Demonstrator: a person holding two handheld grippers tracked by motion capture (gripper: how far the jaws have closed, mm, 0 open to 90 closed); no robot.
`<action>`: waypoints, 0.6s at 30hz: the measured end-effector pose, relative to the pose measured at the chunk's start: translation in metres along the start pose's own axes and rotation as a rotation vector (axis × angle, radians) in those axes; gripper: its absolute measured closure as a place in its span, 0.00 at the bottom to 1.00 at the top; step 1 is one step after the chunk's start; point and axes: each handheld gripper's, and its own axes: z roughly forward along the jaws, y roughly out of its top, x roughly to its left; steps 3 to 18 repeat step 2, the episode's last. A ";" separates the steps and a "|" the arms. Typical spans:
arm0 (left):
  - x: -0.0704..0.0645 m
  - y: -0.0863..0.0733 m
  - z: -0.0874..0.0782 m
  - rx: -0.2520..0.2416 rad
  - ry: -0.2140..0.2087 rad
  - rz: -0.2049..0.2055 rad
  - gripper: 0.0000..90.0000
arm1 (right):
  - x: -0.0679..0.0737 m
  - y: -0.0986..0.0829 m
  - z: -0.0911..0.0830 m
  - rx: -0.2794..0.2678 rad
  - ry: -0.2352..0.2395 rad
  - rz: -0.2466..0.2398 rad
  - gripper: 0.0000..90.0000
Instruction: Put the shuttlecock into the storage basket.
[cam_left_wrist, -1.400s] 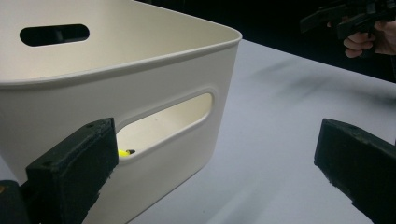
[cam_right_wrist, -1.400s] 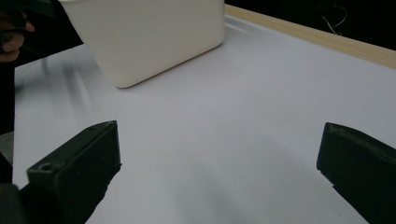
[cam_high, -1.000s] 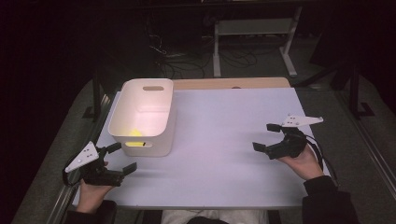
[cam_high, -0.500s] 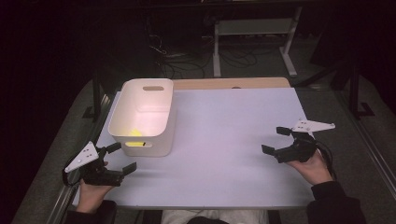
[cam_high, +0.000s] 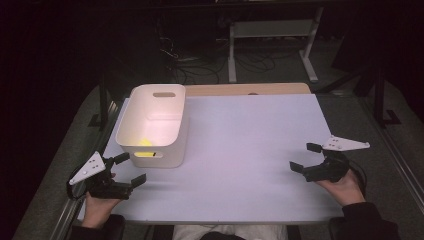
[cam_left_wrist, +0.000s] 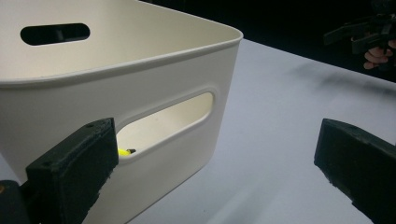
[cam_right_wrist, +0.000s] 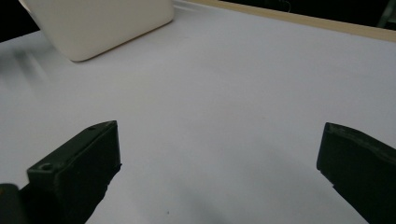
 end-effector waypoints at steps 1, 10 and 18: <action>0.000 0.000 0.000 0.000 0.000 0.001 0.00 | 0.000 -0.001 -0.001 0.000 -0.002 0.001 0.00; 0.000 0.000 0.000 -0.001 0.000 0.001 0.00 | 0.000 -0.002 -0.002 0.000 -0.002 0.001 0.00; 0.000 0.000 0.000 -0.001 0.000 0.001 0.00 | 0.000 -0.002 -0.002 0.000 -0.002 0.001 0.00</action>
